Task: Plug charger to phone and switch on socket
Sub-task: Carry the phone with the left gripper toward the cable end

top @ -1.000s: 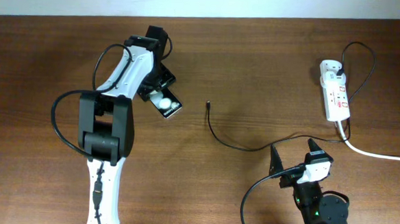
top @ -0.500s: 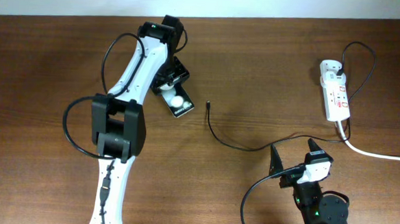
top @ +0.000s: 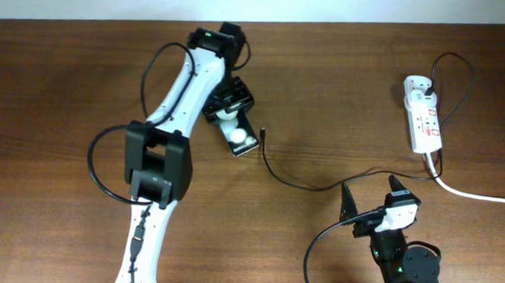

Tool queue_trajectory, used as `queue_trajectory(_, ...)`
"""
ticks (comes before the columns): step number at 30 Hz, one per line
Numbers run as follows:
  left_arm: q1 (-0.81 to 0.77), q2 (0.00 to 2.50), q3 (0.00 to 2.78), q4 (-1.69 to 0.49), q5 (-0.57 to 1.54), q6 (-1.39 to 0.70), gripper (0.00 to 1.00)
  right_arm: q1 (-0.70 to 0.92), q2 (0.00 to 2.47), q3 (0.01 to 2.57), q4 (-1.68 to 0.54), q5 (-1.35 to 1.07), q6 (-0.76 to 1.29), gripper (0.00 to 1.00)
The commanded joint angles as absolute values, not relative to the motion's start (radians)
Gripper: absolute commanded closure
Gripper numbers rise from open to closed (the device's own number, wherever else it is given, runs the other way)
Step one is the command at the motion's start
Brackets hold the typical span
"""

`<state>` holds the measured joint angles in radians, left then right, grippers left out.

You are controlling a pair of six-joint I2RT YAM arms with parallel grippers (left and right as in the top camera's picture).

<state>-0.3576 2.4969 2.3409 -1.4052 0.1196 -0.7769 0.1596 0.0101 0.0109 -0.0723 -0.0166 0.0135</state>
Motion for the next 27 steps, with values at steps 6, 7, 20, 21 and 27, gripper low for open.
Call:
queue_trajectory(6,-0.484,2.495,2.359,-1.295,0.037,-0.618,1.00,0.157,0.004,0.006,-0.075,-0.022,0.007,0.01)
queue_trajectory(7,-0.484,2.495,2.359,-1.295,0.037,-0.611,1.00,0.157,0.004,0.006,-0.075,-0.022,0.007,0.01)
queue_trajectory(20,-0.482,2.555,2.355,-1.329,0.013,-0.447,1.00,0.157,0.004,0.006,-0.075,-0.022,0.007,0.01)
queue_trajectory(21,-0.482,2.570,2.355,-1.330,0.031,-0.447,1.00,0.157,0.004,0.006,-0.075,-0.022,0.007,0.01)
queue_trajectory(27,-0.482,2.609,2.355,-1.344,0.090,-0.511,0.94,0.157,0.004,0.006,-0.075,-0.022,0.007,0.01)
